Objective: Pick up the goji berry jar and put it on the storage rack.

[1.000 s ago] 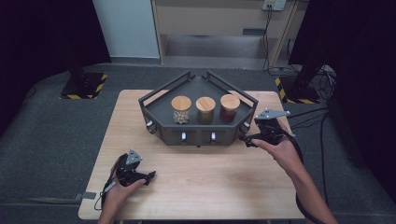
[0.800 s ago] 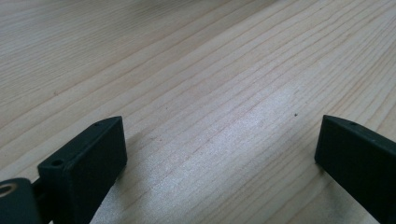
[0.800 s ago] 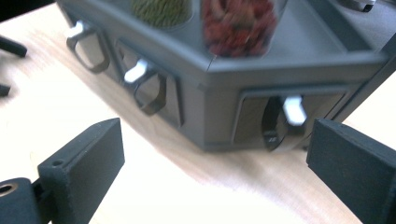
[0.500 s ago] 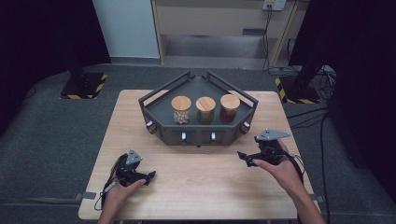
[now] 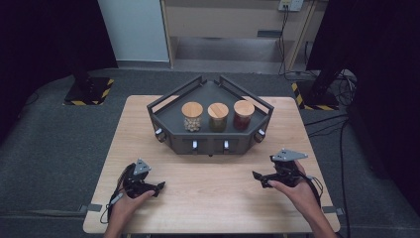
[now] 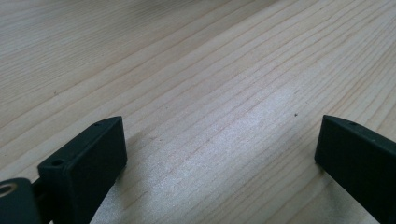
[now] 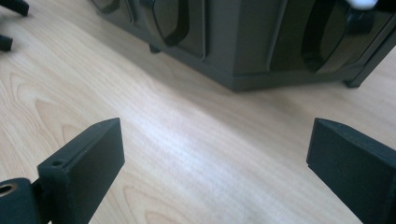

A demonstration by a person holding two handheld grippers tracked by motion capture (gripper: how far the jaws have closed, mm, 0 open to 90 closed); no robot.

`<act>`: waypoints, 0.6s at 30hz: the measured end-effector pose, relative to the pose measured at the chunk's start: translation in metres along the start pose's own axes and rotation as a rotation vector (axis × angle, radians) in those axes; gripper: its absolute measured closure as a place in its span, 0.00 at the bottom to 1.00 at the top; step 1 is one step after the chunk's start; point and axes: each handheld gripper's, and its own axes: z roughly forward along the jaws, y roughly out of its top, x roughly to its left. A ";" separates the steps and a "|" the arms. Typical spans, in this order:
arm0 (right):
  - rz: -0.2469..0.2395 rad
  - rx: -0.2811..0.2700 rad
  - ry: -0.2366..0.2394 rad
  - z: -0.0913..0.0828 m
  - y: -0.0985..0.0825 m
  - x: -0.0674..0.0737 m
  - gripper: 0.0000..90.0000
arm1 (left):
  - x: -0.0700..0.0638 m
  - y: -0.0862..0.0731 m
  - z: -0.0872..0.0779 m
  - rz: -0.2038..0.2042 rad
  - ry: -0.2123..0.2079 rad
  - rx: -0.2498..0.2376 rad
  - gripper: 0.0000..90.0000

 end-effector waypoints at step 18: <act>-0.011 0.110 0.002 0.024 -0.035 0.016 0.05 | 0.000 0.000 0.000 0.000 0.000 0.000 0.01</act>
